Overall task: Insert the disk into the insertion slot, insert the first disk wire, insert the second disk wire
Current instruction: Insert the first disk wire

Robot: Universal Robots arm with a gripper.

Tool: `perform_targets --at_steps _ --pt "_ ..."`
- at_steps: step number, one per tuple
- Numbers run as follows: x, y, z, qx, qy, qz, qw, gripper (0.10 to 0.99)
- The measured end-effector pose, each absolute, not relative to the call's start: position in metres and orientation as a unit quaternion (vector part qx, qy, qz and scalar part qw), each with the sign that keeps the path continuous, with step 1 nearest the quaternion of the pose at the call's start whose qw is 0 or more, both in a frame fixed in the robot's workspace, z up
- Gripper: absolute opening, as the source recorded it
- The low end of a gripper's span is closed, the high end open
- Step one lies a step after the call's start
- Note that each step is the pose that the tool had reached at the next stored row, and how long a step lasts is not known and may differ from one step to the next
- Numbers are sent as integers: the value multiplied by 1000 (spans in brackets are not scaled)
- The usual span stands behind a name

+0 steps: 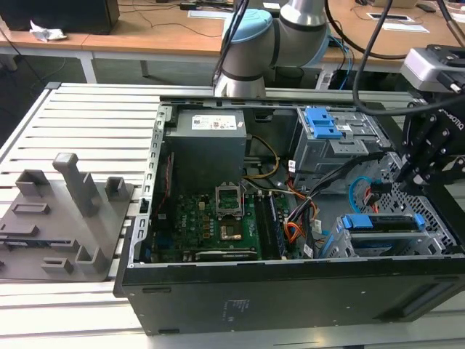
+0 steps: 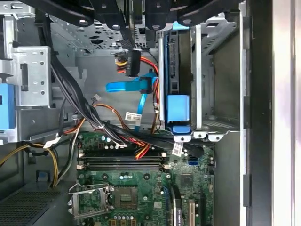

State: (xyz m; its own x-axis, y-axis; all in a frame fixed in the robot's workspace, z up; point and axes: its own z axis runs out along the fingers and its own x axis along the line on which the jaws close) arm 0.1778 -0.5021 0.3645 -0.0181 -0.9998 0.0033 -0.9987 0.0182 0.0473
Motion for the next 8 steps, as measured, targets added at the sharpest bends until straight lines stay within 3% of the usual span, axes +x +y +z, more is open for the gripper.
perform_targets --at_steps 8 --pt "171 -491 360 700 -714 -4 28 239"
